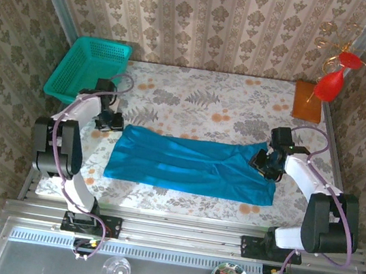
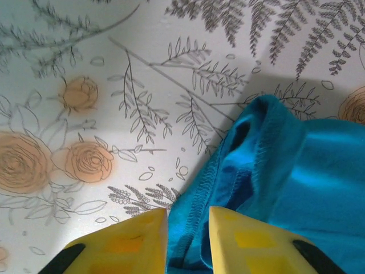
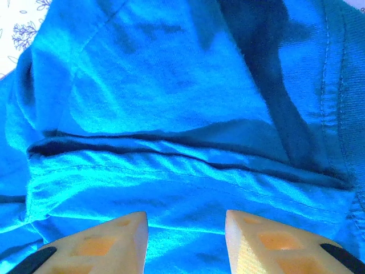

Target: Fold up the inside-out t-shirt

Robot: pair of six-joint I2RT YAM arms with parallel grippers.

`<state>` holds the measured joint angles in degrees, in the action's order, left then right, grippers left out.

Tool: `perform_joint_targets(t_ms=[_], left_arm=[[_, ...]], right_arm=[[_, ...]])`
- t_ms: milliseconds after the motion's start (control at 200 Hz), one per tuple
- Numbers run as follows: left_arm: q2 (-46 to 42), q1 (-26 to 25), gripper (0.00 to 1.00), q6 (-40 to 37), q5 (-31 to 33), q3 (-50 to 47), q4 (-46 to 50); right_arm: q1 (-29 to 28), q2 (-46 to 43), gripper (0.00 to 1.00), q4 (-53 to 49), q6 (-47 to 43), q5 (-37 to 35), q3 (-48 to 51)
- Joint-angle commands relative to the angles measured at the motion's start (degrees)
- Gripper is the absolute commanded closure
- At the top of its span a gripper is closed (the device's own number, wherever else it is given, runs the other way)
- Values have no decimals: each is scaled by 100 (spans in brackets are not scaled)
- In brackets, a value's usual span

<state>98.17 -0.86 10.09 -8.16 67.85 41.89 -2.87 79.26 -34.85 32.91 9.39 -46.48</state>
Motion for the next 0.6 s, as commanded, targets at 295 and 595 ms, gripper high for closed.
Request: perform_joint_targets(t_ms=[295, 595], left_arm=[[-670, 404, 70, 372, -1528, -1068, -653], [-974, 33, 64, 411, -985, -1518, -987]], right_arm=[[23, -25, 58, -457, -249, -207, -333], [27, -43, 58, -514, -258, -227, -353]])
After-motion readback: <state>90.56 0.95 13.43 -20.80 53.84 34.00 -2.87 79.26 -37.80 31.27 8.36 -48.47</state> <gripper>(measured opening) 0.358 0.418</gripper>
